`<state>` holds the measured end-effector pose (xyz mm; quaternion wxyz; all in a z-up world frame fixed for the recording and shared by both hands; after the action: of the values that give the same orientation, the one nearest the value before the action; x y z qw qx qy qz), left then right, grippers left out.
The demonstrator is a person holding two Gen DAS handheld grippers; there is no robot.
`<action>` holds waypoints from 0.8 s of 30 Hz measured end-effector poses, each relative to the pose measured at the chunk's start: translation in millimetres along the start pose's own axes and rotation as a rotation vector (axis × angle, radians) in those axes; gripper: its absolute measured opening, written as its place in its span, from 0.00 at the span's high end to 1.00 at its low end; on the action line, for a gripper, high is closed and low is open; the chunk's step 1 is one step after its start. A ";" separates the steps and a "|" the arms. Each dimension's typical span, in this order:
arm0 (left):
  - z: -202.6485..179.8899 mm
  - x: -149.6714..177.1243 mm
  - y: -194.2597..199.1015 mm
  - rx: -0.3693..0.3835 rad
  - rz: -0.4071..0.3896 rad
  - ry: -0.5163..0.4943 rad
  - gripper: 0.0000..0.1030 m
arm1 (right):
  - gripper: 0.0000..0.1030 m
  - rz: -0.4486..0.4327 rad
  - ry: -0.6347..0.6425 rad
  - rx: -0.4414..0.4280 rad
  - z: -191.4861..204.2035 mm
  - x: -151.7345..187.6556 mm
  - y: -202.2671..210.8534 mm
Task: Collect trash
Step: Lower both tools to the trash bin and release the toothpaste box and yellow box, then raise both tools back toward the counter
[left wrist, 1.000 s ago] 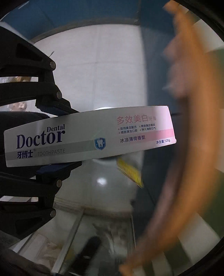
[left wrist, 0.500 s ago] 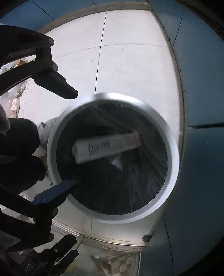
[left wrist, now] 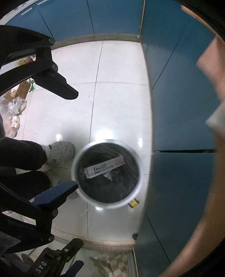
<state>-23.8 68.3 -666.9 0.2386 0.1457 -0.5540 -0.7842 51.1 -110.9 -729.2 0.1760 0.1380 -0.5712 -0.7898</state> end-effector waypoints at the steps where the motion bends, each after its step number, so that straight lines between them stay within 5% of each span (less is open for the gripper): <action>1: 5.8 3.0 14.3 -0.002 -0.009 0.005 0.07 | 0.01 -0.010 0.006 -0.005 8.3 3.2 21.6; 17: 84.5 60.4 217.2 0.030 -0.122 0.020 0.07 | 0.01 -0.130 0.051 -0.039 99.4 61.0 275.6; 24: 103.5 55.0 289.5 0.061 -0.257 0.054 0.00 | 0.01 -0.210 0.019 -0.150 122.6 61.1 357.0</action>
<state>-59.6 42.7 -357.7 0.1465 0.2435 -0.5478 -0.7868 -12.3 -134.8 -352.9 0.1075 0.1909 -0.4913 -0.8430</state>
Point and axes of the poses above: each gripper's, at about its wrist camera, not at the fingertips, and y roughly against the way its jaws point, z to its left, x to its underside, the point moved 3 cm from there along -y, roughly the way its jaws point, and after that the axes turned 15 degrees about -x, right-handed, at the moved point
